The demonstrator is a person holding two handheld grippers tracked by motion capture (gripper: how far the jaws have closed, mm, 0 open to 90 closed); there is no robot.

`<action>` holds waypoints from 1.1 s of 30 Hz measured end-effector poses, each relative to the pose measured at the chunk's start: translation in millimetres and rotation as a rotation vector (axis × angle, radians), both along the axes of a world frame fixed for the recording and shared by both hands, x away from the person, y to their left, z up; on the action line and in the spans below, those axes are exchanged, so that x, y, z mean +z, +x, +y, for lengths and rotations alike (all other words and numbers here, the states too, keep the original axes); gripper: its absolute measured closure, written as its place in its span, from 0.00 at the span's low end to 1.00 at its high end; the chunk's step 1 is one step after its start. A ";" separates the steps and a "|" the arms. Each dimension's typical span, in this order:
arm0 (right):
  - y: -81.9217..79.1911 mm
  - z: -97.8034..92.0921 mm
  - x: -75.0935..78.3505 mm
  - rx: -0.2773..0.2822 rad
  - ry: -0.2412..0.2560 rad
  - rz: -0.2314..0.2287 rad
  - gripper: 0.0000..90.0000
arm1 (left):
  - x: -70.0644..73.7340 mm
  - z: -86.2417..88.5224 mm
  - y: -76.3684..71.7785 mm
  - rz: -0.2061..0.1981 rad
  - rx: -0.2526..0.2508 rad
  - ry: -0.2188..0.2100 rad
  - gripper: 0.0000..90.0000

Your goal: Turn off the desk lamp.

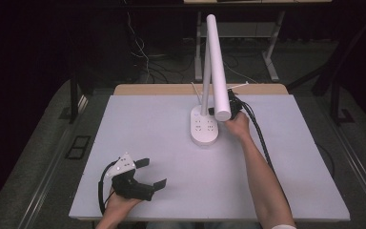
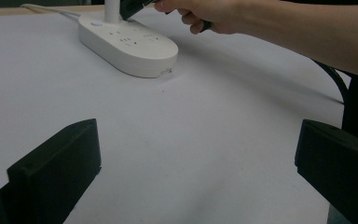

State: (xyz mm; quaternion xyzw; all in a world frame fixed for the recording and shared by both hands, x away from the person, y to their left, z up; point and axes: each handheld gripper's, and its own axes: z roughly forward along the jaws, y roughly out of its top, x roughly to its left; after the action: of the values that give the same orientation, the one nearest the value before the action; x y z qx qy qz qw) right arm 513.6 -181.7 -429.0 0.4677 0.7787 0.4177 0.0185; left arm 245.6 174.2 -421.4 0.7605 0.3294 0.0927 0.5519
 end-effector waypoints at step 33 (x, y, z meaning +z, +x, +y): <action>-2.9 -0.4 -0.2 0.001 -0.014 -0.020 1.00 | -0.3 1.0 0.6 0.004 0.006 -0.007 0.00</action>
State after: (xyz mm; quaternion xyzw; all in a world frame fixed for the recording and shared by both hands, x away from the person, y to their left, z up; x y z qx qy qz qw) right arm 510.7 -182.1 -429.2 0.4628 0.7818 0.4169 0.0293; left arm 246.2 175.2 -421.7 0.7577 0.3329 0.0917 0.5538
